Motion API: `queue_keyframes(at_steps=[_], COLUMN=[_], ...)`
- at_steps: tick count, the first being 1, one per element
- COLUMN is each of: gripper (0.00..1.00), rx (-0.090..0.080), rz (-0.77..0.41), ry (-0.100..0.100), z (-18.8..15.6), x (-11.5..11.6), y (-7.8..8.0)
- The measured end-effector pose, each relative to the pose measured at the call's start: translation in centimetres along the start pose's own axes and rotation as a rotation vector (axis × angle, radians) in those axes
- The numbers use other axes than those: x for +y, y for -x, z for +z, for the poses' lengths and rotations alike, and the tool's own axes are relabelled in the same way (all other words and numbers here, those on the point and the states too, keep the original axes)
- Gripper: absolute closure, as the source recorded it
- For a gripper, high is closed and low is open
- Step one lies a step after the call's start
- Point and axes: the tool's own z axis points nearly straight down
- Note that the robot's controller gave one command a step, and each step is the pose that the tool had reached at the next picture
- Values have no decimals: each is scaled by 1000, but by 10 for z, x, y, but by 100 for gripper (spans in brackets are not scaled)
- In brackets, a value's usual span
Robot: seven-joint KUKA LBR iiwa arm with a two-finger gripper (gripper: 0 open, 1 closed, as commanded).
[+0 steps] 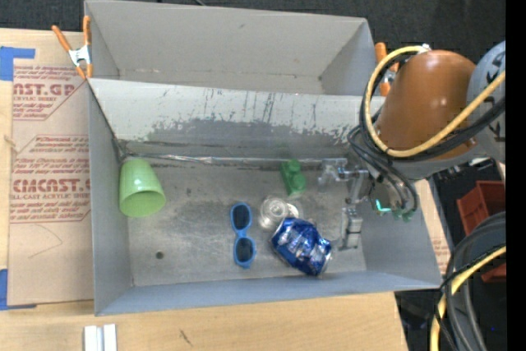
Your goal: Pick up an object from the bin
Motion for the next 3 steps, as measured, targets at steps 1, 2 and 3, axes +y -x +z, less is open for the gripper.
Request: queue_keyframes(at_steps=[1, 2, 3], gripper=[0, 100, 100], rx=[0, -4, -21], rz=[-159, -159, -155], ry=[1, 1, -3], z=[116, 110, -86], x=[1, 2, -4], y=[8, 10, 82])
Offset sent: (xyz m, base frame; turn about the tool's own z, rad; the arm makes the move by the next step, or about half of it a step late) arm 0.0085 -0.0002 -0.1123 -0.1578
